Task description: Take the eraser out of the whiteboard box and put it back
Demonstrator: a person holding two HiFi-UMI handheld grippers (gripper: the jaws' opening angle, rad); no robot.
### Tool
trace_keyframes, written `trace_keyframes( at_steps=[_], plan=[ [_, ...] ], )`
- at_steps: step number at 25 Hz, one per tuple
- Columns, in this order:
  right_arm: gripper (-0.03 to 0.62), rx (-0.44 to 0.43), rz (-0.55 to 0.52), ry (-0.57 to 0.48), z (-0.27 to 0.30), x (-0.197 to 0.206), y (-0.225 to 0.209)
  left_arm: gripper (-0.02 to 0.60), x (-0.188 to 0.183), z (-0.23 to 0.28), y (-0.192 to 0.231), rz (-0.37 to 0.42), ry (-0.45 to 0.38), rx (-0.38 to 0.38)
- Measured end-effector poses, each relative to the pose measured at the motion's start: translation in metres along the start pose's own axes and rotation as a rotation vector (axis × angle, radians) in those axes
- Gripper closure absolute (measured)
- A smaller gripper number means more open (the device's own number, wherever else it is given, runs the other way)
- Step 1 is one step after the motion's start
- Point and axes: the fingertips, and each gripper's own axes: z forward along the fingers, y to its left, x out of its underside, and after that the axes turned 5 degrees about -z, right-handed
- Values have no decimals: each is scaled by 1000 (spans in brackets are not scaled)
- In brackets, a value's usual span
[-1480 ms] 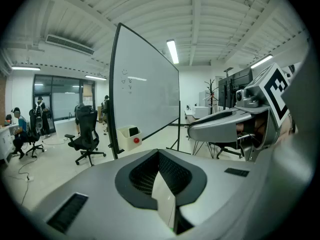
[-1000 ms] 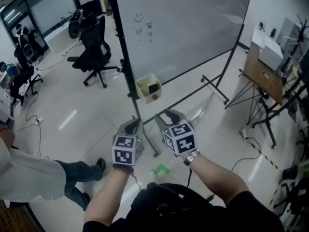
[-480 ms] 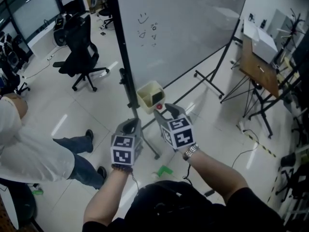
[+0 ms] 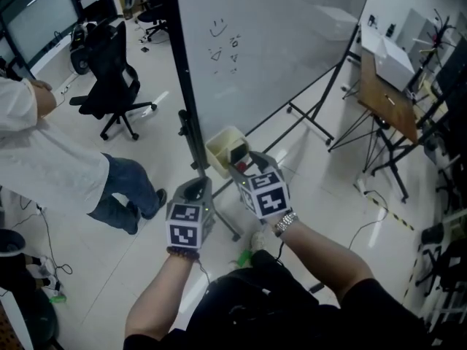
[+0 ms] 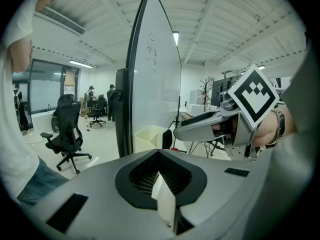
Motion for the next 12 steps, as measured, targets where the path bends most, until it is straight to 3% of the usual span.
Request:
trace_keyframes(
  at_steps=[12],
  plan=[
    [276, -19, -35, 82, 48, 7, -19, 581, -6, 26, 21, -18, 19, -37]
  ],
)
